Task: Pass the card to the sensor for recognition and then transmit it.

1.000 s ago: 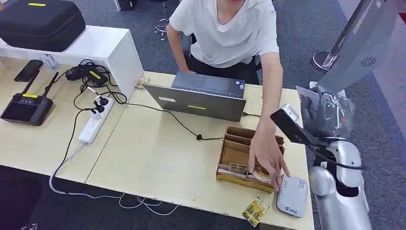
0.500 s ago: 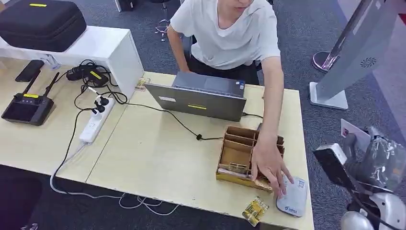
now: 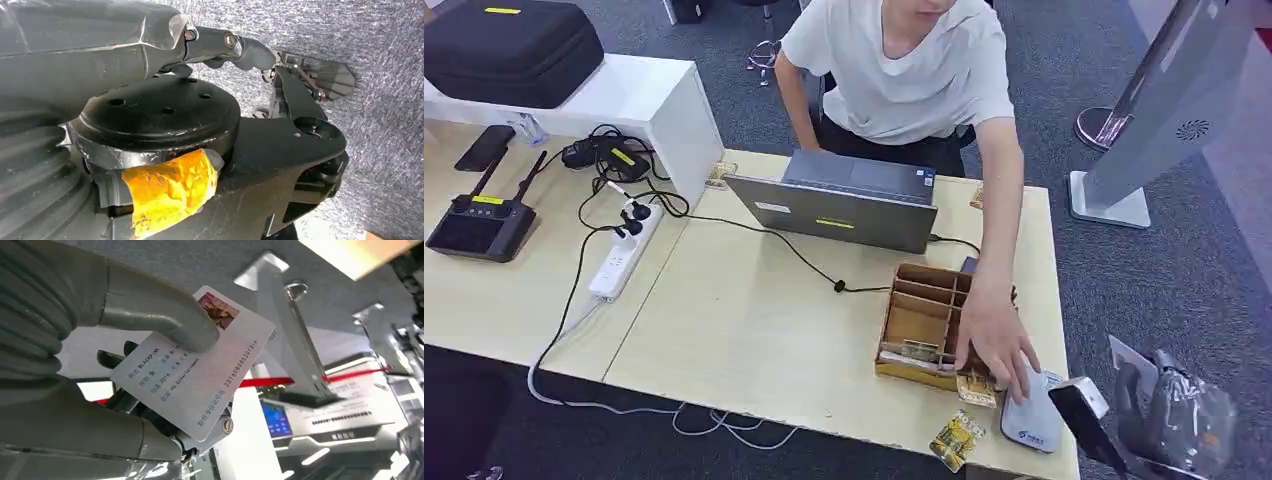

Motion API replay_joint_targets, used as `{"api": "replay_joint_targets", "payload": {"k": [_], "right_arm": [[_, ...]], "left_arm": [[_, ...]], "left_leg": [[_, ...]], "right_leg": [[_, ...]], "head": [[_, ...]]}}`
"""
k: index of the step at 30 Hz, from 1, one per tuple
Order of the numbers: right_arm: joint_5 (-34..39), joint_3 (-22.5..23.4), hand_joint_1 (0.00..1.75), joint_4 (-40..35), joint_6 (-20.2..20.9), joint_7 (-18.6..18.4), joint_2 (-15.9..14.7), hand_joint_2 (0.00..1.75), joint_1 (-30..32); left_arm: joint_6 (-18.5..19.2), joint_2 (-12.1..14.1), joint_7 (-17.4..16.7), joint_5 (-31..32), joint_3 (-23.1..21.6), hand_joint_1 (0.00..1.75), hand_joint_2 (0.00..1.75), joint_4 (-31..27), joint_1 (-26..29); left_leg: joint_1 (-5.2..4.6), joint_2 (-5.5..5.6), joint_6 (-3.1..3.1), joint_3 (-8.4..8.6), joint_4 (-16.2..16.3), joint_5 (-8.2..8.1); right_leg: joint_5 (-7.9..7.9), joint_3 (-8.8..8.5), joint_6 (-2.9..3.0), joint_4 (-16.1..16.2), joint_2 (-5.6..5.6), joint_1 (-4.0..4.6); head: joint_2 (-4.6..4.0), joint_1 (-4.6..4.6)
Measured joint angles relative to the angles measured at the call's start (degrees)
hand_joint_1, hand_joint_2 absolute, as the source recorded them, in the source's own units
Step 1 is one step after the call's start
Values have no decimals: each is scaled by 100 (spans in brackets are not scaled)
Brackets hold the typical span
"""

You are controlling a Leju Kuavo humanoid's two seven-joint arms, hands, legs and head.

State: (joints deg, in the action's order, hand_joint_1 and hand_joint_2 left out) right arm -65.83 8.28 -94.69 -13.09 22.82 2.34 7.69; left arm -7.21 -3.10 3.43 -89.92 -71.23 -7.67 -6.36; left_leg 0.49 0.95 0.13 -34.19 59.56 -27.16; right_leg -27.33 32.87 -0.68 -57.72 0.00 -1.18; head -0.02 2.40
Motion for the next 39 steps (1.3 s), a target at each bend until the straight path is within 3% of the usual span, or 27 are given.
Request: {"api": "replay_joint_targets", "payload": {"k": [13,39], "right_arm": [[-309,-90,175,1023,-234,-37,206,175,170],[-466,-81,175,1677,-311,-9,422,175,167]], "left_arm": [[35,2,0,0,0,0,175,0,-2],[37,9,0,0,0,0,175,0,-4]], "left_leg": [[-1,0,-2,-1,0,1],[0,-1,-2,0,0,1]], "right_leg": [[0,1,0,0,0,-1],[0,0,0,0,1,0]], "head": [[0,0],[0,0]]}}
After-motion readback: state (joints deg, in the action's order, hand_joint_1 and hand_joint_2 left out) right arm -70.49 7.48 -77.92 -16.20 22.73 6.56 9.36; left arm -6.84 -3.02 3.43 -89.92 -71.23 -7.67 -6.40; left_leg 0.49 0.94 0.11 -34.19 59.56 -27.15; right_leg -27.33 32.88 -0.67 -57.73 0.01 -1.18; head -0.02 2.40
